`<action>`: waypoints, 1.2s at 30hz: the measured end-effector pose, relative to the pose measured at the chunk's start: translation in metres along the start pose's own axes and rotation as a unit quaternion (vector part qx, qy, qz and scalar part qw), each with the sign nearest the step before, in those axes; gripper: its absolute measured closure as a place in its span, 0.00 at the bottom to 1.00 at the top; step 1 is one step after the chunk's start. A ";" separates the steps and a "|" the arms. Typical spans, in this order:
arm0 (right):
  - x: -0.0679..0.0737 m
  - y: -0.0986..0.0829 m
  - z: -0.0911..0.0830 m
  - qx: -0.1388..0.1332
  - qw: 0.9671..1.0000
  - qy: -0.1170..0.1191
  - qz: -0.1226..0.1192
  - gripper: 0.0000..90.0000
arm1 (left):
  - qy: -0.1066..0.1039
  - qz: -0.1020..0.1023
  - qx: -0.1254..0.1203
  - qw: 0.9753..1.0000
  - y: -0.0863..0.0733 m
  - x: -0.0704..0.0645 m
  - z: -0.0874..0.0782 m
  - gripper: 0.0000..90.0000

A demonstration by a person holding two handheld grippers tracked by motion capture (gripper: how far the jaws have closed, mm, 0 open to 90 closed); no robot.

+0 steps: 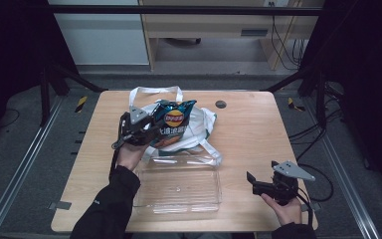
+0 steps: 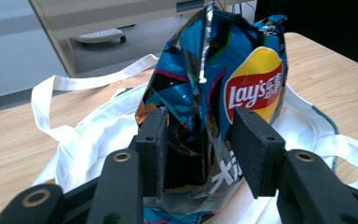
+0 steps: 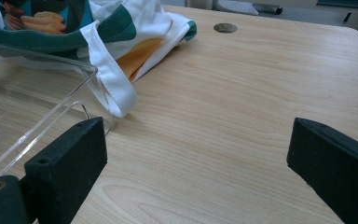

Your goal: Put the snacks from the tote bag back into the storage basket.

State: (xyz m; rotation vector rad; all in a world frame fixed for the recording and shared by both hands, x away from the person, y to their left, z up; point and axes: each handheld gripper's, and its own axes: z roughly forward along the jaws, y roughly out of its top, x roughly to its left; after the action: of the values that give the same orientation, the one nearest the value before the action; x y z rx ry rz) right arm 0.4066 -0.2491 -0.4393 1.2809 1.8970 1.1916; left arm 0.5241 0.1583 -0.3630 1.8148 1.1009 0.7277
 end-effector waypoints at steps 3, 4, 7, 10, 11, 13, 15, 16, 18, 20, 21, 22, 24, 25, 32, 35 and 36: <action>0.000 0.000 0.000 0.000 1.000 0.000 0.000 0.06 | 0.001 -0.002 -0.002 1.000 0.000 0.000 0.002 0.66; 0.000 0.000 0.000 0.000 1.000 0.000 -0.001 0.06 | 0.002 0.001 0.002 1.000 0.000 0.000 0.003 0.67; 0.000 0.000 0.000 0.000 1.000 0.000 -0.001 0.06 | 0.003 0.002 0.006 1.000 -0.001 0.001 0.005 0.71; 0.000 0.000 0.000 0.000 1.000 0.001 0.000 0.06 | 0.001 0.002 0.010 1.000 -0.001 0.000 0.008 0.74; 0.000 0.000 0.000 0.000 1.000 0.001 0.000 0.06 | 0.001 -0.002 0.010 1.000 -0.001 0.000 0.009 0.76; 0.000 0.000 0.000 0.000 1.000 0.001 0.000 0.06 | -0.001 -0.007 0.015 1.000 -0.001 0.001 0.012 0.79; 0.000 0.000 0.000 0.000 1.000 0.000 0.000 0.06 | 0.000 -0.015 0.016 1.000 -0.001 0.000 0.013 0.81; 0.000 0.000 0.000 0.000 1.000 0.000 0.000 0.06 | 0.001 -0.018 0.015 1.000 -0.001 0.000 0.014 0.83; 0.000 0.000 0.000 0.000 1.000 0.001 0.000 0.06 | 0.000 -0.024 0.016 1.000 -0.001 0.000 0.015 0.86; 0.000 0.000 0.000 0.000 1.000 0.001 0.000 0.06 | -0.002 -0.029 0.016 0.999 -0.001 0.001 0.016 0.90; 0.000 0.000 0.000 0.000 1.000 0.001 0.000 0.06 | -0.004 -0.030 0.016 0.999 -0.001 0.001 0.016 0.91; 0.000 0.000 0.000 0.000 1.000 0.001 0.000 0.06 | -0.003 -0.031 0.018 0.999 -0.001 0.001 0.016 0.93; 0.000 0.000 0.000 0.000 1.000 0.000 0.000 0.06 | -0.002 -0.028 0.015 1.000 -0.001 0.002 0.016 0.95; 0.000 0.000 0.000 0.000 1.000 0.000 0.000 0.06 | -0.003 -0.031 0.018 0.999 -0.001 0.002 0.015 0.96; 0.000 0.000 0.000 0.000 1.000 0.000 0.000 0.06 | -0.012 -0.033 0.000 0.999 -0.005 0.000 0.013 0.99; 0.000 0.000 0.000 0.000 1.000 0.000 0.000 0.06 | -0.016 -0.038 -0.015 0.999 -0.006 -0.001 0.009 0.99; 0.000 0.000 0.000 0.000 1.000 0.000 0.000 0.06 | -0.018 -0.040 -0.023 0.999 -0.006 0.000 0.006 1.00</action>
State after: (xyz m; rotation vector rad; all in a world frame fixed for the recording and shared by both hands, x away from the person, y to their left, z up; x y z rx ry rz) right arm 0.4064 -0.2492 -0.4391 1.2812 1.8958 1.1919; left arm 0.5267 0.1569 -0.3715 1.7282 1.1183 0.6657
